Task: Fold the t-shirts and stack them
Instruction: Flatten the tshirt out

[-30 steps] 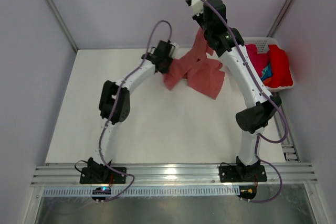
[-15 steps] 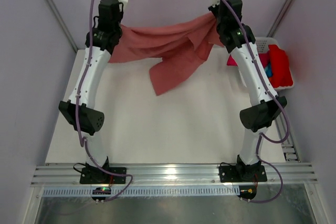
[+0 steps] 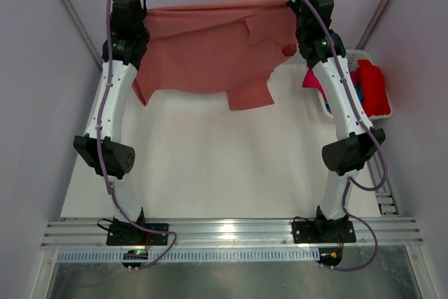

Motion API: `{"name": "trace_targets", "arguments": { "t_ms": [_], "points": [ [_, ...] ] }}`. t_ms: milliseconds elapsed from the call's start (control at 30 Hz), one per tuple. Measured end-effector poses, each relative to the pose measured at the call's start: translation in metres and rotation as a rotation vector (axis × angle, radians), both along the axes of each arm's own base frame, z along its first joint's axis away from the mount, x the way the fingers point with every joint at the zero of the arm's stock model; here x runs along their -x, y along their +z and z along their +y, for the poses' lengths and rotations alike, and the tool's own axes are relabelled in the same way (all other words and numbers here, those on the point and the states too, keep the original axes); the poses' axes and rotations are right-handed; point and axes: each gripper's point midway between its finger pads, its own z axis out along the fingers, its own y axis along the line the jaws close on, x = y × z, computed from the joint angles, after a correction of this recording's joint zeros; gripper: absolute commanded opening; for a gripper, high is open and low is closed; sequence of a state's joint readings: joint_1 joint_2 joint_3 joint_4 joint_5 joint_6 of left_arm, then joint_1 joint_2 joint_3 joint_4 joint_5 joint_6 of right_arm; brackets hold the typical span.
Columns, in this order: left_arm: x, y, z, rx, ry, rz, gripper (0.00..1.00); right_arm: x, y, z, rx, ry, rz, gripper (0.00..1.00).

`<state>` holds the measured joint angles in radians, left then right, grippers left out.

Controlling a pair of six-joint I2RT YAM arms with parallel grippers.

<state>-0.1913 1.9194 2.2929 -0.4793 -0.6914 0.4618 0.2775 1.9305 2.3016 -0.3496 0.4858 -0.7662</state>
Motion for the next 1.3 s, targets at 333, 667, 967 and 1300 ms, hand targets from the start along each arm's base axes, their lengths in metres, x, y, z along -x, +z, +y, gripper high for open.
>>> {"name": "trace_targets", "arguments": {
  "t_ms": [333,667,967,1300],
  "points": [
    [-0.007,0.013,0.007,0.035,-0.046,-0.061,0.00,-0.002,0.012,-0.001,0.031,0.008,-0.039,0.03],
    [-0.017,-0.003,-0.003,0.197,-0.151,-0.055,0.00,-0.001,0.021,-0.017,-0.013,-0.012,-0.060,0.03],
    [-0.013,0.022,-0.012,0.275,-0.194,-0.136,0.00,0.009,0.048,-0.025,-0.070,-0.016,-0.141,0.03],
    [0.010,0.014,-0.020,0.340,-0.242,-0.082,0.00,0.043,0.044,-0.029,-0.133,0.002,-0.084,0.03]
  ]
}}
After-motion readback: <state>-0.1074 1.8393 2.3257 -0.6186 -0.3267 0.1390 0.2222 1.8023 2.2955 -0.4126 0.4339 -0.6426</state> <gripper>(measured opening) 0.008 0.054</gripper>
